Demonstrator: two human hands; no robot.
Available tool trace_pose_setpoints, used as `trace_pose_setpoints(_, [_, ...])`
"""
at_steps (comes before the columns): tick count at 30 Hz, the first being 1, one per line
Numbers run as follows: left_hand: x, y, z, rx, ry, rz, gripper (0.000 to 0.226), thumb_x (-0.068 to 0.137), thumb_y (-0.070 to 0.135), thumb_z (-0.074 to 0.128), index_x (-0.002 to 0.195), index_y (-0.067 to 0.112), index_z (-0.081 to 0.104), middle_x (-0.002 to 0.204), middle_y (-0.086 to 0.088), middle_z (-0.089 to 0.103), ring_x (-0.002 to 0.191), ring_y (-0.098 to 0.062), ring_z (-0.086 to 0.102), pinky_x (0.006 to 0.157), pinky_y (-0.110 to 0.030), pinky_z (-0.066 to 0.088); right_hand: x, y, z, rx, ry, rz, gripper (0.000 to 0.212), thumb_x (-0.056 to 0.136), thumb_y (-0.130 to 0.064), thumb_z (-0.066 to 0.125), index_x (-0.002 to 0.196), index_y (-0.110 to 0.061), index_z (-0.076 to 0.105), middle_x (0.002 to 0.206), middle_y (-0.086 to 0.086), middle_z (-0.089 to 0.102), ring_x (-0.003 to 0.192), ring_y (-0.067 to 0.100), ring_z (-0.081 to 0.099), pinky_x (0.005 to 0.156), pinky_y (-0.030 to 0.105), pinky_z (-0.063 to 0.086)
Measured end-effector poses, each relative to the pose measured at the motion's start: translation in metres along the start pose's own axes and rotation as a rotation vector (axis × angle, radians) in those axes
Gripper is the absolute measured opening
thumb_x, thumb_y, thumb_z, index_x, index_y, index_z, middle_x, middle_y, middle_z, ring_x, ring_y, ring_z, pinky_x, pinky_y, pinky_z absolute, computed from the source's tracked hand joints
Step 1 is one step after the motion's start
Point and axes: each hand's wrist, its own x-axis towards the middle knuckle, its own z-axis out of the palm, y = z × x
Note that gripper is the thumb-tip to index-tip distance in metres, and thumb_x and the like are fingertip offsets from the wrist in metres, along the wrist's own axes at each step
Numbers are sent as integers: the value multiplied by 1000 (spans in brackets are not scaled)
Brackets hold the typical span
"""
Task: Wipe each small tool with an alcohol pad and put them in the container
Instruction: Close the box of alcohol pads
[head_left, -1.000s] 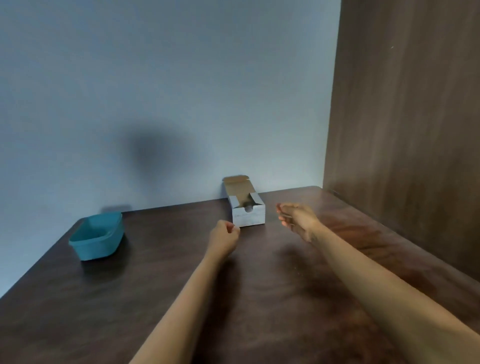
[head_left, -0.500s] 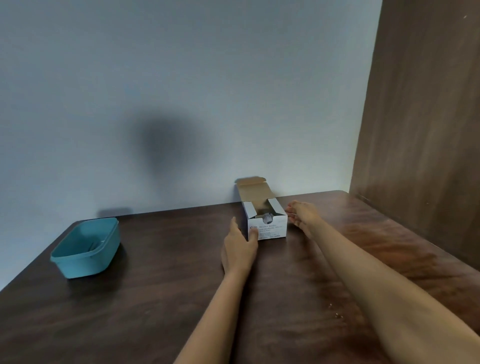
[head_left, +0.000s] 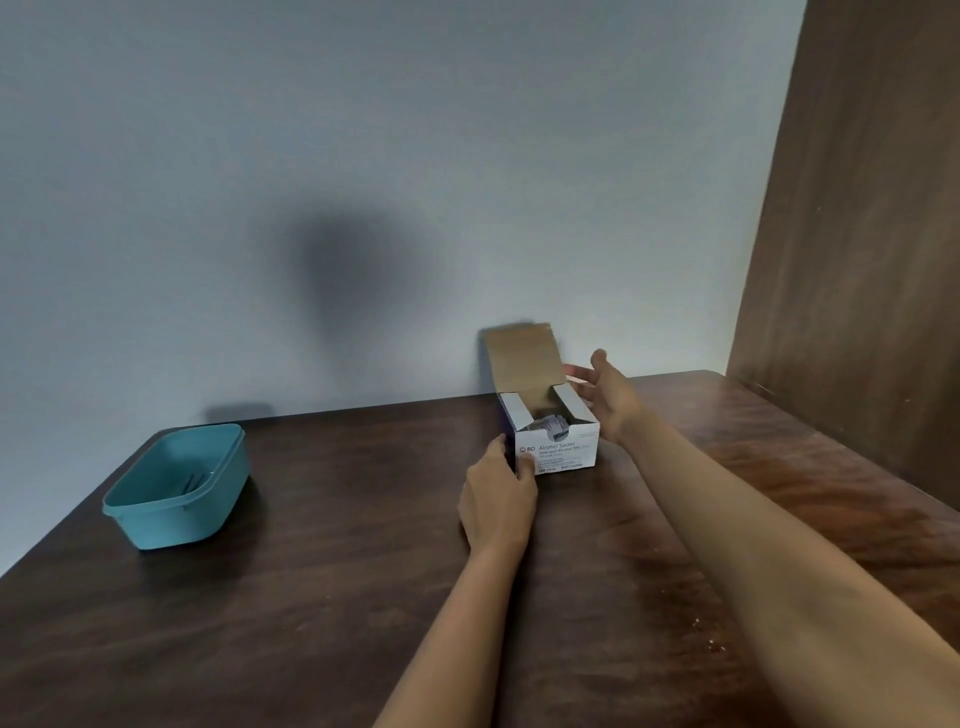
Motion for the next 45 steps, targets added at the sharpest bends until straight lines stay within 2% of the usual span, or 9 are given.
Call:
trace_pose_setpoints(4, [-1, 1, 0, 9, -10, 6, 40, 94, 39, 48, 132, 26, 52, 119, 1, 67, 109, -20, 62, 85, -35, 51, -4, 0, -6, -54, -22, -23, 57, 94, -64, 33, 90, -13, 60, 82, 4, 60, 67, 17, 58, 55, 28, 47])
trace_pose_setpoints(8, [-3, 3, -3, -1, -24, 12, 39, 93, 38, 49, 129, 25, 49, 113, -1, 68, 106, -24, 62, 83, -35, 50, -3, 3, -15, -211, -60, -55, 56, 91, -66, 37, 98, -18, 65, 95, 2, 62, 65, 12, 46, 58, 24, 39])
trace_pose_setpoints(11, [-6, 5, -4, 8, -41, 16, 61, 93, 37, 49, 147, 24, 25, 120, -6, 65, 110, -28, 60, 84, -36, 47, -4, 7, -22, -296, -95, -65, 46, 90, -57, 49, 105, -18, 68, 93, 2, 63, 79, 16, 53, 73, 27, 44])
trace_pose_setpoints(17, [-12, 12, -6, -81, -62, 181, 87, 89, 20, 52, 148, 45, -6, 138, 0, 48, 113, -28, 54, 87, -40, 47, -7, 15, -24, -347, -100, -178, 13, 92, -25, 60, 99, -19, 69, 90, 1, 66, 78, 15, 54, 65, 22, 42])
trace_pose_setpoints(26, [-10, 7, 2, -9, -70, 248, 67, 90, 24, 55, 145, 36, 19, 142, 1, 43, 119, -30, 50, 93, -40, 43, -14, 18, -28, -387, -142, -229, 25, 93, -13, 58, 117, -12, 64, 98, 6, 68, 79, 15, 62, 66, 23, 49])
trace_pose_setpoints(36, [-8, 6, 6, 82, -35, 239, 44, 92, 18, 50, 133, 22, 36, 129, -3, 51, 109, -32, 52, 88, -42, 47, -15, 16, -29, -517, -60, -372, 19, 86, -10, 68, 103, -1, 70, 87, 7, 69, 79, 17, 62, 69, 21, 50])
trace_pose_setpoints(40, [-9, 5, 8, 130, -32, 254, 41, 93, 16, 48, 133, 16, 37, 128, -8, 51, 105, -35, 55, 85, -44, 48, -29, 8, -26, -849, -60, -574, 10, 89, -15, 65, 85, -10, 72, 86, 1, 70, 77, 8, 60, 70, 9, 45])
trace_pose_setpoints(42, [-9, 4, 10, 140, -36, 259, 42, 93, 17, 47, 134, 16, 36, 130, -10, 49, 106, -35, 55, 87, -44, 48, -39, 3, -26, -1109, -28, -761, 18, 94, -20, 59, 80, -16, 69, 87, -2, 69, 79, 10, 59, 71, 16, 44])
trace_pose_setpoints(45, [-10, 3, 10, 157, -52, 259, 51, 95, 17, 46, 143, 17, 29, 137, -11, 45, 111, -37, 53, 92, -45, 46, -54, 4, -27, -1295, -102, -933, 26, 98, -23, 49, 111, -11, 69, 119, 8, 67, 111, 19, 58, 92, 30, 45])
